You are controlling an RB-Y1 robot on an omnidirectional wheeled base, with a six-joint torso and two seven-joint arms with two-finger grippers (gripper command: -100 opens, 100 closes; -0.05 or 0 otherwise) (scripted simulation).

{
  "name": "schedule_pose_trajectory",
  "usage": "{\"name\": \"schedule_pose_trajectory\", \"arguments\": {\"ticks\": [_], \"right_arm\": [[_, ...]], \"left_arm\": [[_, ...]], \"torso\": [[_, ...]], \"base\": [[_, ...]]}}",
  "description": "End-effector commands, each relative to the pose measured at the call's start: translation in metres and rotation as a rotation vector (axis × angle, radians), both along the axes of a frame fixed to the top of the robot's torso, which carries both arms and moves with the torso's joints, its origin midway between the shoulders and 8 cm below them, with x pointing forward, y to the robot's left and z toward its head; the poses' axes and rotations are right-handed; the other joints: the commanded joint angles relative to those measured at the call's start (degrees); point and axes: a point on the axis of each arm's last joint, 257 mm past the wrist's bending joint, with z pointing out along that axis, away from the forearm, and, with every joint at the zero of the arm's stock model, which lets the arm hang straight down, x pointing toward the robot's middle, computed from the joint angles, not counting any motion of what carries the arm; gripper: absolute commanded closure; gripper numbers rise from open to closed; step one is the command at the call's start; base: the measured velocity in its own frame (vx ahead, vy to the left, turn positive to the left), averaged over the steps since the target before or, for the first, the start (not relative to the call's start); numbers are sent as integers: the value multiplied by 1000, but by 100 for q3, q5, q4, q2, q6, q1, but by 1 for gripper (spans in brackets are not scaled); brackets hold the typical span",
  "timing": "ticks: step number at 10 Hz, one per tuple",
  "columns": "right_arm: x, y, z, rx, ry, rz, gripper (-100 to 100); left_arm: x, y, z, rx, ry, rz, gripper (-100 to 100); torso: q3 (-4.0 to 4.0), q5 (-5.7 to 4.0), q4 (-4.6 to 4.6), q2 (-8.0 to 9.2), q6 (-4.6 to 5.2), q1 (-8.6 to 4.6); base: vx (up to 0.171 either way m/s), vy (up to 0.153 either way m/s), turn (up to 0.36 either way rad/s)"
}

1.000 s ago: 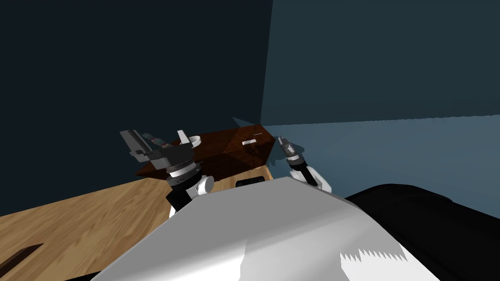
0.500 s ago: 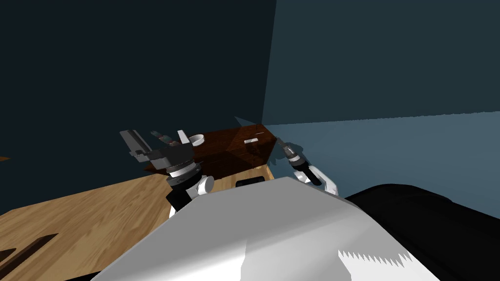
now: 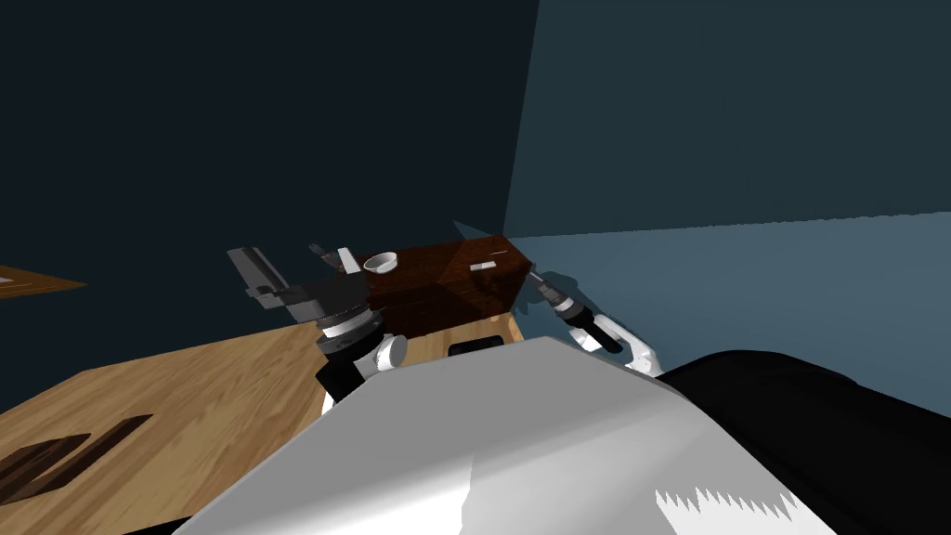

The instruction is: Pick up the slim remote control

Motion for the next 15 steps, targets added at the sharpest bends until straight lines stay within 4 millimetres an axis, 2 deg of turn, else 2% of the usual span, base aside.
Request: {"name": "schedule_pose_trajectory", "arguments": {"ticks": [1,2,3,4,5,6,7,8,9,10,11,12,13,14,15], "right_arm": [[0,-1,-9,-46,23,21,-100],[-4,-7,-27,-93,62,32,-100],[-4,-7,-27,-115,66,45,-100],[-8,-14,-46,-161,107,56,-100],[-8,-15,-46,-184,112,69,-100],[-14,-22,-64,-229,154,81,-100],[-14,-23,-64,-252,159,94,-100],[-21,-32,-83,-297,203,106,-100],[-21,-33,-83,-323,208,121,-100],[-30,-43,-102,-369,255,134,-100],[-30,-45,-101,-393,259,147,-100],[-39,-57,-119,-443,307,163,-100],[-39,-59,-118,-464,311,174,-100],[-50,-72,-135,-513,359,189,-100],[-49,-75,-134,-536,363,201,-100]], "left_arm": [[0,0,0,0,0,0,0],[0,0,0,0,0,0,0],[0,0,0,0,0,0,0],[0,0,0,0,0,0,0],[0,0,0,0,0,0,0],[0,0,0,0,0,0,0],[0,0,0,0,0,0,0],[0,0,0,0,0,0,0],[0,0,0,0,0,0,0],[0,0,0,0,0,0,0],[0,0,0,0,0,0,0],[0,0,0,0,0,0,0],[0,0,0,0,0,0,0],[0,0,0,0,0,0,0],[0,0,0,0,0,0,0]], "torso": [[0,0,0,0,0,0],[-1,0,0,-2,1,-2],[-2,0,-1,-3,-2,1],[-3,0,-1,-5,2,-2],[-3,1,-1,-6,0,3],[-5,1,-1,-9,1,-1],[-5,0,-2,-8,3,-1],[-6,0,-2,-11,3,-3],[-9,1,-3,-16,-4,4],[-10,1,-3,-17,3,0],[-12,1,-4,-21,-2,1],[-12,0,-4,-20,2,-3],[-12,0,-4,-21,-2,0],[-12,1,-4,-22,2,0],[-16,1,-6,-28,-1,4]], "base": [[-30,49,73],[-31,56,168],[-22,48,68],[-19,64,149],[-13,51,101],[-14,50,258],[-2,49,-5],[6,70,261],[7,52,99],[17,57,167],[17,44,121],[16,57,252],[21,52,143],[45,67,217],[40,50,119]]}}
